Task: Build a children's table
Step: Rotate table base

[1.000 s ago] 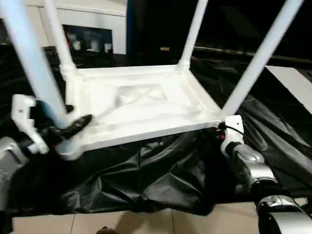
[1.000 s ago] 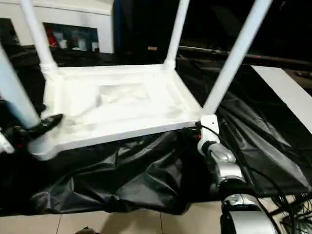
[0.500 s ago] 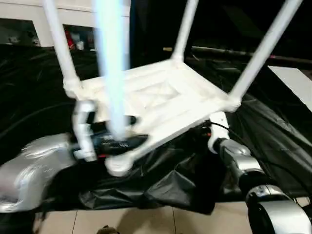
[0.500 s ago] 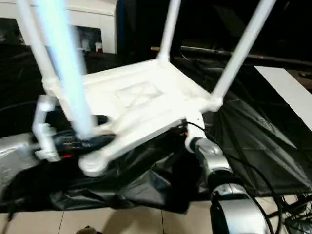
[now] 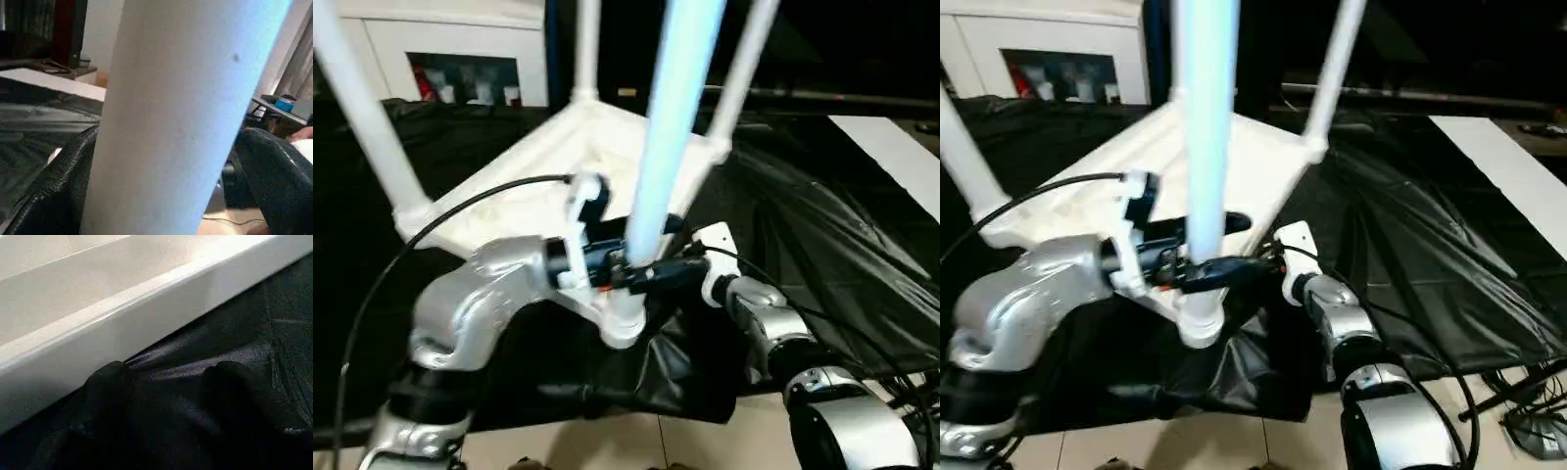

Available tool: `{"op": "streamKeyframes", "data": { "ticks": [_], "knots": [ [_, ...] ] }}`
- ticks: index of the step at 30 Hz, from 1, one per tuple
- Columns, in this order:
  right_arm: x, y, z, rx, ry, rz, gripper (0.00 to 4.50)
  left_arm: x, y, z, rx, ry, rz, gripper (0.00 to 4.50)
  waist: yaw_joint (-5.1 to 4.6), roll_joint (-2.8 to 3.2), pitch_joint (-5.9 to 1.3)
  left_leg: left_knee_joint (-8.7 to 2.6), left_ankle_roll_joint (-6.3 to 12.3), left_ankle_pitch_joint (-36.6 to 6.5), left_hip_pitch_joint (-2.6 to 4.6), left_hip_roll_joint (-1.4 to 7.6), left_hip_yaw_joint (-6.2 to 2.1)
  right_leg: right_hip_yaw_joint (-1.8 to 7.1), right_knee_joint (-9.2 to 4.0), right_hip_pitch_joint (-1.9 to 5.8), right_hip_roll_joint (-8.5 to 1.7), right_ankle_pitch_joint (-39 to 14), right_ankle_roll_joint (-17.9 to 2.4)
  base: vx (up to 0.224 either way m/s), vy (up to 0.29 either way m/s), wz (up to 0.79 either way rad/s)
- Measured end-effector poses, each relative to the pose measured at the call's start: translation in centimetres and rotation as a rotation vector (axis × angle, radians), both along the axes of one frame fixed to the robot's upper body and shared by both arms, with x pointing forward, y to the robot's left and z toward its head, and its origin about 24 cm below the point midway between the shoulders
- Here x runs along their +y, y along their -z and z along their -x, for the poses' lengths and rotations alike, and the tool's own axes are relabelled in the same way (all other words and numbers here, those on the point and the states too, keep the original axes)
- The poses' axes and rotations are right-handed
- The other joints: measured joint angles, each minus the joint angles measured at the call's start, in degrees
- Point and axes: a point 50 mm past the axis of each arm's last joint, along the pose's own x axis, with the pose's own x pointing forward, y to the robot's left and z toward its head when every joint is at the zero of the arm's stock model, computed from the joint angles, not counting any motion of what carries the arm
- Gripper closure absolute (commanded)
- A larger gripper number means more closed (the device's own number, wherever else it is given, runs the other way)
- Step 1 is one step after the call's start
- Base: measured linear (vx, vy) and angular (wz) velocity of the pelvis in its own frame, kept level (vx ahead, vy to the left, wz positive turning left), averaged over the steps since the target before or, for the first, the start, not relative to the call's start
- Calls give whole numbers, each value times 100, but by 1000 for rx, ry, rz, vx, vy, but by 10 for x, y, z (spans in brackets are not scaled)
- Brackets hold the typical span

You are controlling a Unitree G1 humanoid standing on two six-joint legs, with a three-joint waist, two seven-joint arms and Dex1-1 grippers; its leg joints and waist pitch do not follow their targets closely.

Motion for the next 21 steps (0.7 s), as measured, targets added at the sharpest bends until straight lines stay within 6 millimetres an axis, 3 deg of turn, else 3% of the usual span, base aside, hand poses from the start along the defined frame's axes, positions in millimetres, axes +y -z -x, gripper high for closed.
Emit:
{"op": "streamKeyframes", "data": {
  "ticks": [7,21],
  "knots": [
    [7,-2,2,5,-76,-37,133,-9,4,-8,-45,-46,-27,4,-21,42,3,-1,0,0,1,1,1,1,-4,0,1,9,-14,0,0,0],
    [12,-4,6,6,-198,-67,133,-24,10,-11,-73,-56,-23,4,14,38,1,1,1,0,-2,2,1,0,-13,1,1,8,-12,0,0,0]
  ]
}}
